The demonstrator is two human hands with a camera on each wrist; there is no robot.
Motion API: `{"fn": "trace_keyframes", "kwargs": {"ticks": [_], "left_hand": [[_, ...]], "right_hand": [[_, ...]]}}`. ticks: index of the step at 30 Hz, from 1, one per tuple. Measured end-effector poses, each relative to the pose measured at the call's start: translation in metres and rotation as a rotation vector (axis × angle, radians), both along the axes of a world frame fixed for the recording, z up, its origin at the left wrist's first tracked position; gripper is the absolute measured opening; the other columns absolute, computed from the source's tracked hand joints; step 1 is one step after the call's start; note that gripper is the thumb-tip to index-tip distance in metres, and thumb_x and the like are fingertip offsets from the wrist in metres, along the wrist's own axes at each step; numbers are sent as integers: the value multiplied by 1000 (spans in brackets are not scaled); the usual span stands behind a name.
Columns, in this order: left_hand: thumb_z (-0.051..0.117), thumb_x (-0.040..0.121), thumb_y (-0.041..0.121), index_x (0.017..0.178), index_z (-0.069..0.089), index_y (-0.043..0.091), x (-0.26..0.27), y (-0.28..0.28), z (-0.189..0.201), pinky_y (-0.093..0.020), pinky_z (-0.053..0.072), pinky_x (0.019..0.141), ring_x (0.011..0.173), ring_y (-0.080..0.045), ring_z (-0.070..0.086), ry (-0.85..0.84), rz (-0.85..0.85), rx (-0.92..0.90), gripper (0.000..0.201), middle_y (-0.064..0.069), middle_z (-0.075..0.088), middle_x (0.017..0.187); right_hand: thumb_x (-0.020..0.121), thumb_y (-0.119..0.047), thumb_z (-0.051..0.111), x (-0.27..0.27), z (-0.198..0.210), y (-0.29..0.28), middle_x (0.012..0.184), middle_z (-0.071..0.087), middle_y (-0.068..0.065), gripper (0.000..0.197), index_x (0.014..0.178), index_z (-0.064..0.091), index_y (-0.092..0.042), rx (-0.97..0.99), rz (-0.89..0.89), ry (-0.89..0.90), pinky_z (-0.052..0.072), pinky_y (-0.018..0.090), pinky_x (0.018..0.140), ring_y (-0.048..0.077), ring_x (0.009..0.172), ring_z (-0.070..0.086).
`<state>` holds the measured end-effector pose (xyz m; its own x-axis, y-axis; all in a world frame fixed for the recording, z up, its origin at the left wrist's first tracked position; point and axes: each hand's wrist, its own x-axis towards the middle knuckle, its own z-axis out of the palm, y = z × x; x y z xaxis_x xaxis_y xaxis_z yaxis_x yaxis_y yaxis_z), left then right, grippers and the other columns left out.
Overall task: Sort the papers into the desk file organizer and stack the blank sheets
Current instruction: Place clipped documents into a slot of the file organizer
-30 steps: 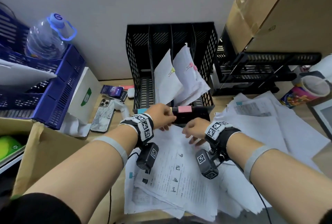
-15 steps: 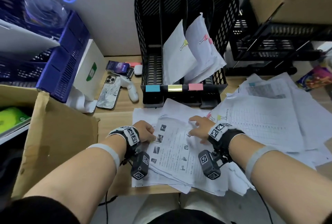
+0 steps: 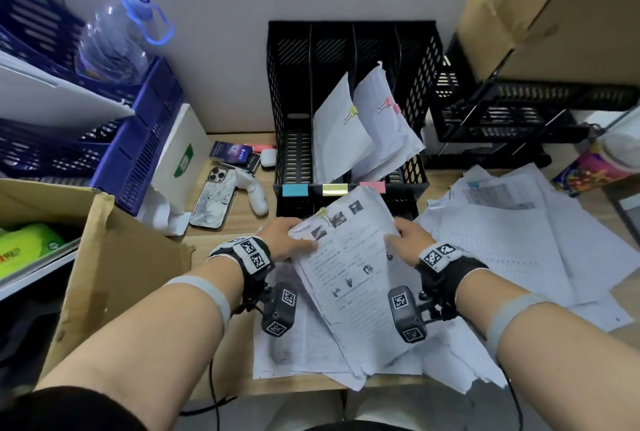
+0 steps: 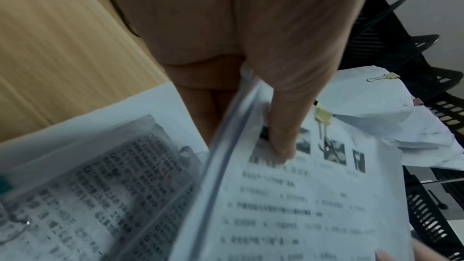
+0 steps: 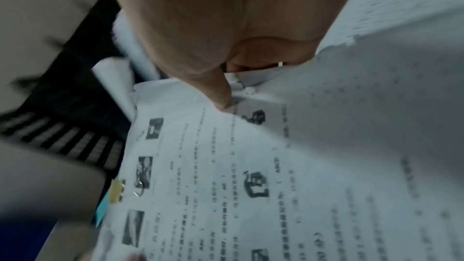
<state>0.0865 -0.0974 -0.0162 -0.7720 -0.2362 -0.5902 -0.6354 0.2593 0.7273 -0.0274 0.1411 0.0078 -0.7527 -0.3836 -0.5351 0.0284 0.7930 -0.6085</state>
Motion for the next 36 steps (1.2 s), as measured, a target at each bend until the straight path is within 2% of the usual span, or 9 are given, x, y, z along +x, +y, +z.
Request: {"fn": "trace_keyframes", "kwargs": {"ticks": [3,7,13,19,23,28,31,33,36], "left_hand": [[80,80,16,106,73,15,-1,2,3,-48,58,91,99,-29,74,-29,53,157,27,-9,78,102],[82,71,27,103,75,14,-3,4,1,-51,55,96,102,-30,73,-30,86,201,35,-8,78,103],[70,90,8,114,67,1,-7,18,13,-51,56,94,104,-35,71,-58,114,260,26,-18,75,110],[64,93,4,117,64,1,-19,25,25,-53,58,90,101,-36,73,-60,75,250,24,-20,74,108],[61,95,1,116,64,0,-36,29,43,-51,58,90,99,-35,73,34,74,281,22,-22,74,108],[59,94,-2,113,62,-9,-63,51,76,-43,62,81,91,-33,73,167,22,287,21,-31,69,111],[57,93,-5,112,62,-7,-76,66,96,-36,64,72,80,-29,73,224,-1,348,20,-29,70,107],[64,93,3,118,62,-4,-83,71,106,-42,63,79,91,-31,75,259,-37,410,26,-24,72,111],[73,90,26,132,61,15,-95,71,115,-39,60,86,94,-22,74,338,-110,341,45,-13,73,110]], "right_hand": [[93,-7,45,-1,-2,16,108,68,17,29,117,61,-9,-1,-74,-45,39,20,56,17,75,56],[93,-11,46,0,-7,27,113,66,11,30,118,61,-11,-7,-135,-60,42,26,65,23,92,57],[93,-12,47,2,-4,33,106,63,6,29,118,61,-13,-45,-189,-36,43,29,80,25,97,58],[83,-14,59,-4,0,28,106,58,11,27,108,49,-11,21,-259,235,49,36,80,28,93,57],[73,-42,74,0,18,14,99,48,1,49,100,43,-16,104,-51,364,45,32,73,22,92,52],[46,-81,69,20,30,-9,127,45,4,122,143,16,-31,142,157,117,57,41,76,27,103,61],[69,-54,69,22,38,-13,119,54,8,106,149,3,-32,153,120,215,58,40,72,30,92,65],[83,-23,57,14,49,-10,105,61,10,80,148,11,-24,154,77,268,55,37,71,31,85,64],[87,-8,46,-2,72,2,98,60,13,59,141,26,-19,123,-6,333,45,33,69,34,86,59]]}}
